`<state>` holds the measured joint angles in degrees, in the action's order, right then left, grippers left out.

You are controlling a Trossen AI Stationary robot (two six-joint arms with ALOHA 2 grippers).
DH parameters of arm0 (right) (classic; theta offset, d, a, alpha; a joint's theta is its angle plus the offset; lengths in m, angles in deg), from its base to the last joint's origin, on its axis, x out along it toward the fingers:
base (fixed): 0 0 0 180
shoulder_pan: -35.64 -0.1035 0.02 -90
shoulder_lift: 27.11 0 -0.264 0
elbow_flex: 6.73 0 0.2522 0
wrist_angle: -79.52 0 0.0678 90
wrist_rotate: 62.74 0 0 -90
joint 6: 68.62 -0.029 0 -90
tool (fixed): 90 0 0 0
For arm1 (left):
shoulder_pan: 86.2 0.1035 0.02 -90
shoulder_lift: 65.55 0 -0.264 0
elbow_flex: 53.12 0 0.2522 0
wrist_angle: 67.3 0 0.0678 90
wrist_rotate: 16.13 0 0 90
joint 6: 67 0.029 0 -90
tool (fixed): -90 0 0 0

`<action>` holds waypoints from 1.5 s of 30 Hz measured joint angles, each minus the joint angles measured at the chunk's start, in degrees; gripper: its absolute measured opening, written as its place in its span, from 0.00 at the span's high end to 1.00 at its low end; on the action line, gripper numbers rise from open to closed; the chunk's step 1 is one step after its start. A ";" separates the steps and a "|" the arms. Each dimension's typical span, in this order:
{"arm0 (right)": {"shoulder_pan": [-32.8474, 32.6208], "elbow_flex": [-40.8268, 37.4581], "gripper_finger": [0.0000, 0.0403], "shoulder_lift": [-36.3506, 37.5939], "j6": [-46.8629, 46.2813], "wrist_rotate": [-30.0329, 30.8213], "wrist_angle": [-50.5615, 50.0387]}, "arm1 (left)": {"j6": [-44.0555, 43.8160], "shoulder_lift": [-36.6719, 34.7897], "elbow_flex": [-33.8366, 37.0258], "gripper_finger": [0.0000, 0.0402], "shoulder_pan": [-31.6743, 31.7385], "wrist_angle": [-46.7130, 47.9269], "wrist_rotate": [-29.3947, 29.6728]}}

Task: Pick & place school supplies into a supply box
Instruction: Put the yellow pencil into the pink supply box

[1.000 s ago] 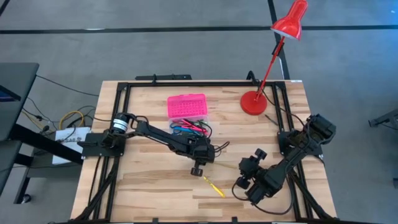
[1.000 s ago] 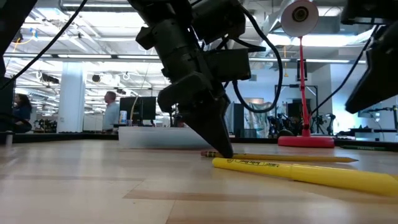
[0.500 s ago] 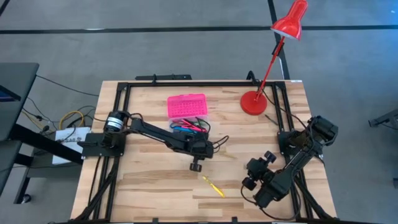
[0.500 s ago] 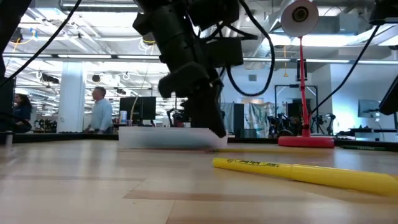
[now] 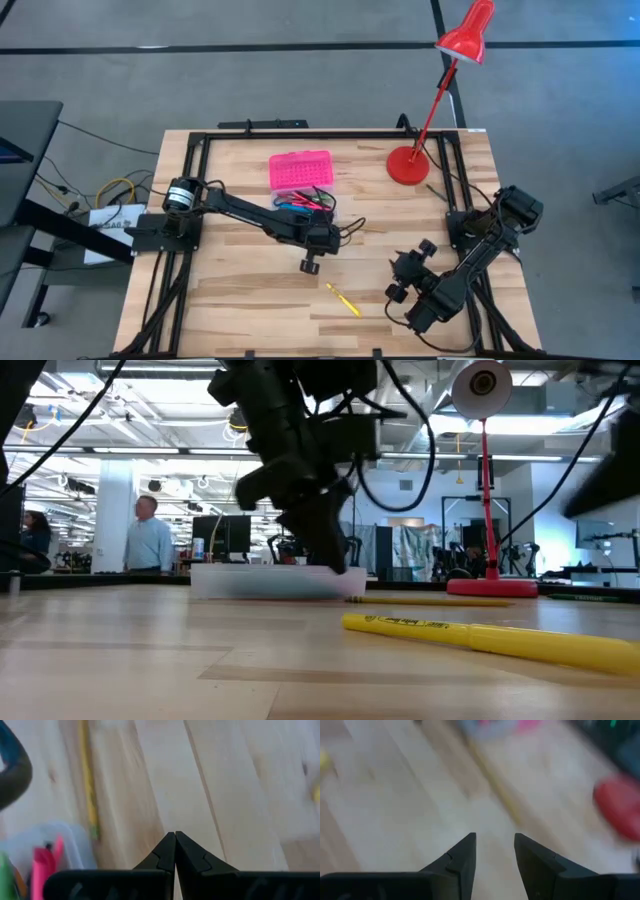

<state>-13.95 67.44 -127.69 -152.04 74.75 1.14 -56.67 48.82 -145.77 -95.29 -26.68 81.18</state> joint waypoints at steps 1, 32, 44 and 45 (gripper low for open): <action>0.37 -0.26 0.69 -0.01 2.17 3.01 1.19 | 0.00 -0.02 0.01 1.00 -0.27 1.56 -0.70; 33.31 -25.79 0.69 15.55 70.42 -20.02 60.10 | -6.84 -38.62 45.47 1.00 -14.33 -30.32 14.99; 48.45 -25.36 0.69 9.29 81.62 -40.71 65.46 | -10.62 -54.91 53.59 1.00 -19.27 -31.22 23.13; 48.83 -25.30 0.69 9.01 81.86 -41.77 65.43 | -11.14 -55.70 53.90 1.00 -19.64 -30.83 23.44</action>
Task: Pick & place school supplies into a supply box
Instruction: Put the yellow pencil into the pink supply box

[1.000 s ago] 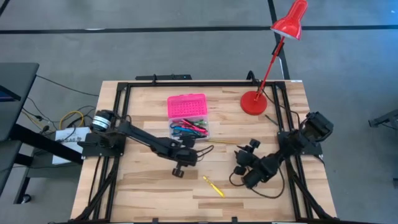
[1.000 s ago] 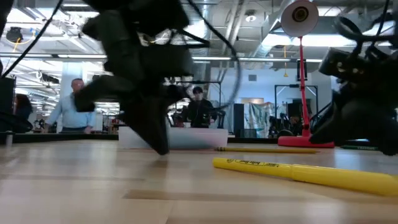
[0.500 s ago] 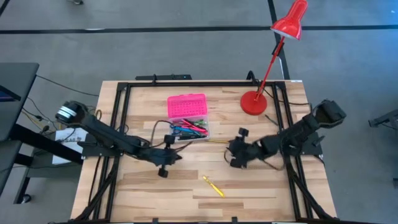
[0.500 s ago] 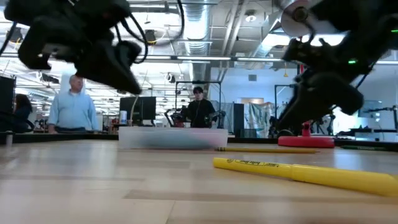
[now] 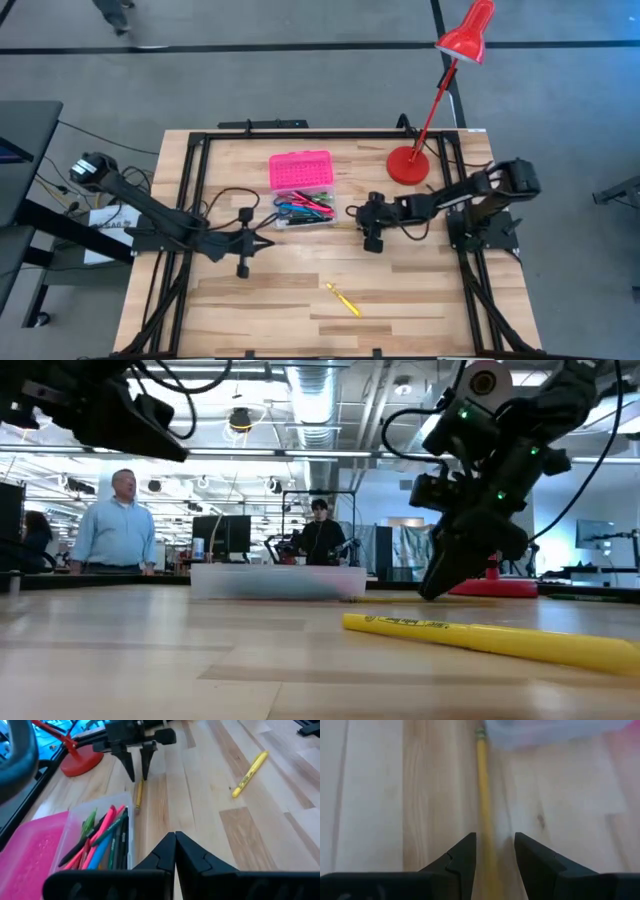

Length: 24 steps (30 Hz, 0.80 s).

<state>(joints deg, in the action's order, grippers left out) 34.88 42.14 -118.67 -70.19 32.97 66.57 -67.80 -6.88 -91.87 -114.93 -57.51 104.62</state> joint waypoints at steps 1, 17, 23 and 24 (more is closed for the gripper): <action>0.27 -0.12 0.69 -0.38 0.09 -0.58 -0.31 | -0.53 -0.43 0.04 1.00 -0.32 0.32 0.27; 0.75 0.43 0.87 -2.72 -0.51 -2.05 -3.00 | -1.91 -0.52 0.04 1.00 -2.21 0.50 3.77; -0.50 0.57 0.99 -3.46 -0.76 -1.67 -3.14 | -4.48 -0.52 0.04 1.00 -2.19 1.63 3.78; -0.77 0.57 0.98 -3.40 -0.78 -1.55 -3.15 | -4.70 -0.52 0.04 1.00 -2.11 2.01 3.77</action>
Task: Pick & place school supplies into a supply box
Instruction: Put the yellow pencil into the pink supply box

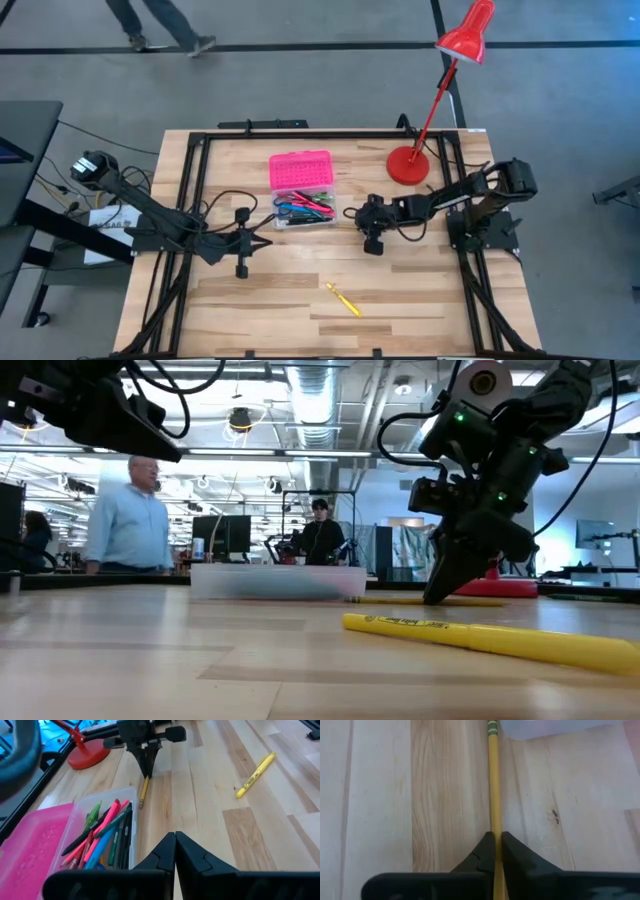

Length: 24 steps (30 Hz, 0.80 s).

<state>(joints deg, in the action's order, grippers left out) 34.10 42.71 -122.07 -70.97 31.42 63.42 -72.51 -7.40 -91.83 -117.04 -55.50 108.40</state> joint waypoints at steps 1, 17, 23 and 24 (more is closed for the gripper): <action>-0.28 -0.02 0.98 0.20 -0.10 -0.03 -0.16 | -0.26 0.00 0.00 1.00 0.04 0.13 -0.04; -4.48 0.11 1.00 0.48 -1.13 0.63 -0.65 | -0.23 0.02 0.00 1.00 0.08 3.13 -0.42; -6.11 2.17 1.00 0.25 -0.85 -0.11 -3.63 | 0.30 0.02 0.00 1.00 0.08 3.15 -0.44; -6.45 2.60 1.00 0.21 -0.85 -0.33 -4.39 | 0.30 0.02 0.00 1.00 0.08 3.15 -0.44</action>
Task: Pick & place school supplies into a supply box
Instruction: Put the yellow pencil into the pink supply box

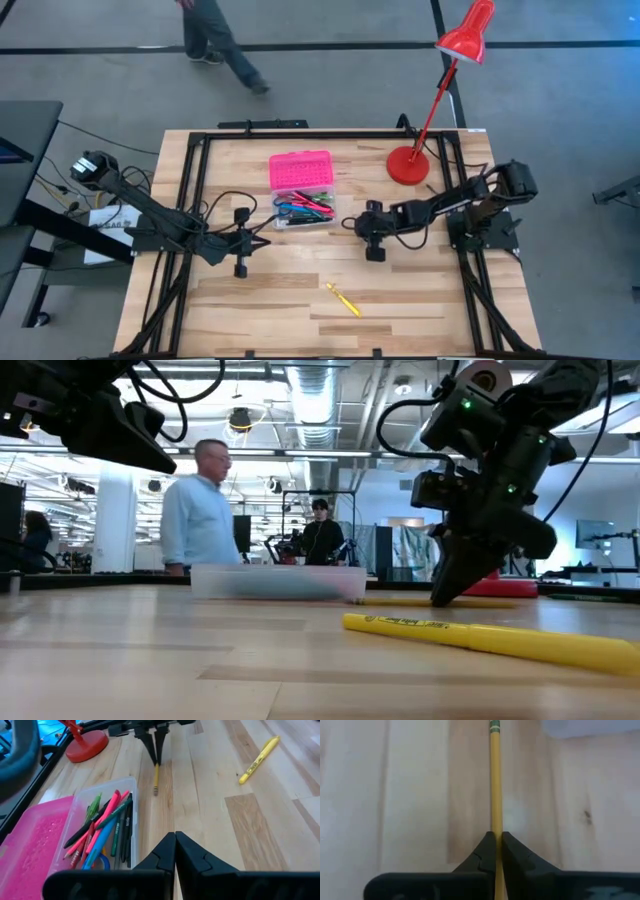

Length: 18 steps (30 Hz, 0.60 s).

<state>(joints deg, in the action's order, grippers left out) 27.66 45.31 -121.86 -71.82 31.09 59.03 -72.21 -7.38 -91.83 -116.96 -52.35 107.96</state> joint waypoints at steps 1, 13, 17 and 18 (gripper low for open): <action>-0.36 0.46 1.00 -0.04 0.02 -0.14 -0.79 | 0.00 0.00 0.00 1.00 0.00 0.00 -0.01; -4.18 4.41 1.00 -0.19 0.17 1.06 -5.87 | 0.00 0.00 0.00 1.00 0.00 0.72 0.28; -5.02 4.70 1.00 -0.23 0.20 1.17 -5.88 | 0.00 0.00 0.00 1.00 0.00 0.72 0.30; -5.24 4.70 1.00 -0.23 0.18 1.32 -5.86 | 0.00 0.00 0.00 1.00 0.00 0.72 0.31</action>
<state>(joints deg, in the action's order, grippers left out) 22.42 50.01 -122.09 -71.64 32.41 53.17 -72.21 -7.38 -91.83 -116.96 -51.63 108.27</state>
